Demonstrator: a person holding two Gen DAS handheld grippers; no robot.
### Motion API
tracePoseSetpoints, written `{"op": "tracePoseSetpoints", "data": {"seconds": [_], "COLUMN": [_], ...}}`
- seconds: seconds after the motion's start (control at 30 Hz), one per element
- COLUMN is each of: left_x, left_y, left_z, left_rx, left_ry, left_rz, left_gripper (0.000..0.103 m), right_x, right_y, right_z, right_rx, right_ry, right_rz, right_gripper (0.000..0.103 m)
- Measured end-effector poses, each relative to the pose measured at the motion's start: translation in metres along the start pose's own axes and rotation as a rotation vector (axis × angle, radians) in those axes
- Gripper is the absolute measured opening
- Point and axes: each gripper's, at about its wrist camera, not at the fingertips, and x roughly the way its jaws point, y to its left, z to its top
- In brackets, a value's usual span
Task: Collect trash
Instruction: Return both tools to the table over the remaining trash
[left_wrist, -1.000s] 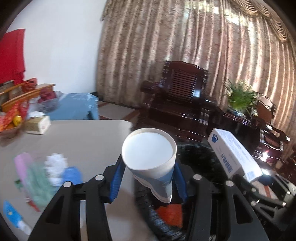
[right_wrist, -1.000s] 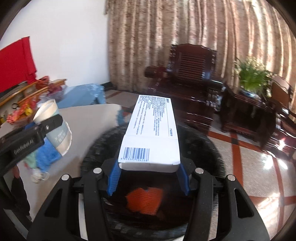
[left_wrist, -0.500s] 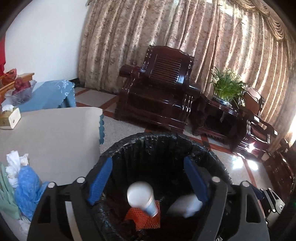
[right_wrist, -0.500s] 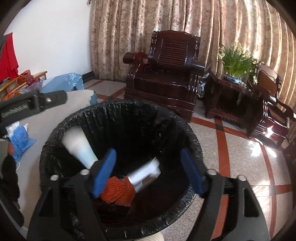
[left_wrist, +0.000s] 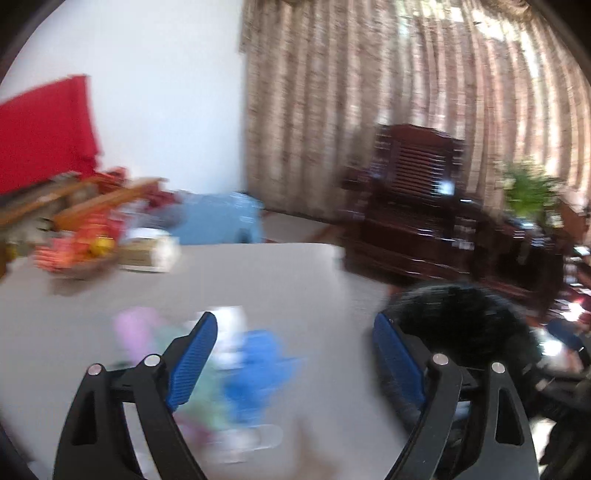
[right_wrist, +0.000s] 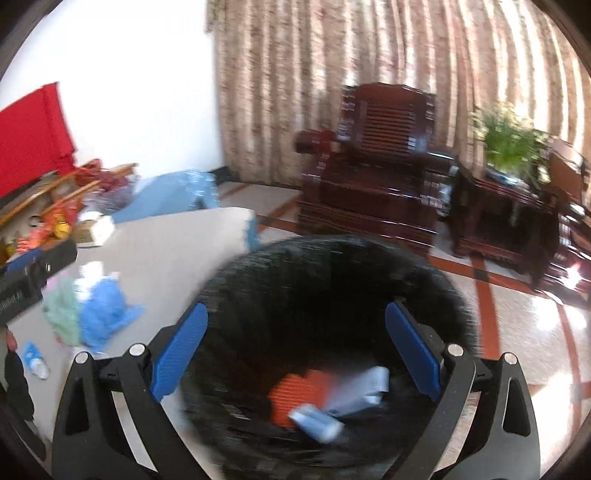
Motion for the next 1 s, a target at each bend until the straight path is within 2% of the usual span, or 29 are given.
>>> {"op": "tracePoseSetpoints", "data": {"seconds": [0.17, 0.3, 0.4, 0.73, 0.87, 1.0], "left_x": [-0.018, -0.026, -0.026, -0.018, -0.013, -0.009], "left_y": [0.061, 0.088, 0.097, 0.121, 0.131, 0.141], "left_z": [-0.025, -0.05, -0.067, -0.111, -0.12, -0.126], "left_rx": [-0.032, -0.065, -0.08, -0.154, -0.188, -0.237], "left_ry": [0.018, 0.04, 0.071, 0.176, 0.206, 0.224], "left_rz": [0.184, 0.28, 0.321, 0.41, 0.42, 0.396], "left_gripper": [0.085, 0.085, 0.085, 0.085, 0.085, 0.085], "right_x": [-0.002, -0.003, -0.003, 0.007, 0.012, 0.016], "right_y": [0.055, 0.098, 0.12, 0.136, 0.14, 0.144], "right_z": [-0.002, -0.009, -0.016, -0.034, -0.04, -0.044], "right_rx": [-0.047, -0.099, -0.146, -0.19, -0.192, -0.209], "right_ry": [-0.017, -0.018, -0.012, 0.039, 0.059, 0.069], "right_rz": [0.114, 0.191, 0.217, 0.208, 0.209, 0.214], "right_gripper": [0.094, 0.094, 0.094, 0.094, 0.094, 0.094]}}
